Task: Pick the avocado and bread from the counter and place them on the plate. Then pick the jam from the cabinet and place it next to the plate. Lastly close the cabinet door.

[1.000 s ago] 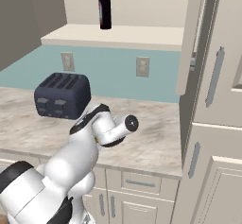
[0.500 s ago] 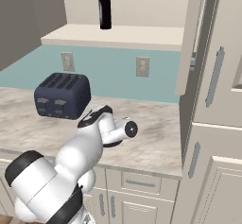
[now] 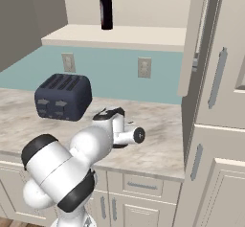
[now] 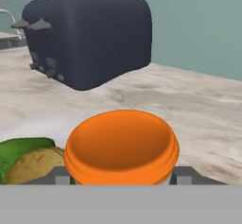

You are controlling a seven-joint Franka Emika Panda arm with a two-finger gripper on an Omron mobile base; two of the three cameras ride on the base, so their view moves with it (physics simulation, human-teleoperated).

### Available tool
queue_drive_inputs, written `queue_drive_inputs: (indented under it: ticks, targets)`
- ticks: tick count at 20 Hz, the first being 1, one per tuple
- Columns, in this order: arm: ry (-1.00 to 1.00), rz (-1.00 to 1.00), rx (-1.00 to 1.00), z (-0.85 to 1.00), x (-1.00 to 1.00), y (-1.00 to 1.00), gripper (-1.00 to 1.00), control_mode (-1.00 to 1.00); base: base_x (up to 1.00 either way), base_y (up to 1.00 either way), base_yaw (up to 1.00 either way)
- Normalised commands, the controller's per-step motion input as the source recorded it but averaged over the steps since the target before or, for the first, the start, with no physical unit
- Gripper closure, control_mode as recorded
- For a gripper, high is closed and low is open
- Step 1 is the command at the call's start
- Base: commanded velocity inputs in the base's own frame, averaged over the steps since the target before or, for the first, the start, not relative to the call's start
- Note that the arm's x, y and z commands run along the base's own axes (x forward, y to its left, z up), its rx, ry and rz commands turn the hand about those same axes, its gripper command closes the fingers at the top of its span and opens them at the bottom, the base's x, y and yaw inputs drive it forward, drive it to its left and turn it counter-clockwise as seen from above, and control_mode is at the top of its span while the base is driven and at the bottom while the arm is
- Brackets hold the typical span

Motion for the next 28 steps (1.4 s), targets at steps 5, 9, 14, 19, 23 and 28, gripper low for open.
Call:
queue_drive_inputs:
  ticks: [5, 9, 14, 19, 23, 28]
  targets:
    - [0.0, 0.0, 0.01, 0.0, 0.0, 0.0, 1.0, -1.0, 0.0, 0.0, 0.0]
    - [0.0, 0.0, 0.01, -0.02, 0.0, 0.0, 1.0, -1.0, 0.0, 0.0, 0.0]
    - [-0.01, 0.0, 0.01, -0.11, 0.02, 0.0, 1.0, -1.0, 0.0, 0.0, 0.0]
    - [-0.01, 0.01, 0.0, -0.04, 0.0, 0.0, -1.0, -1.0, 0.0, 0.0, 0.0]
    - [0.0, 0.0, 0.0, 0.0, 0.0, 0.0, -1.0, -1.0, 0.0, 0.0, 0.0]
    - [-0.03, 0.0, 0.0, 0.01, 0.0, 0.0, -1.0, -1.0, 0.0, 0.0, 0.0]
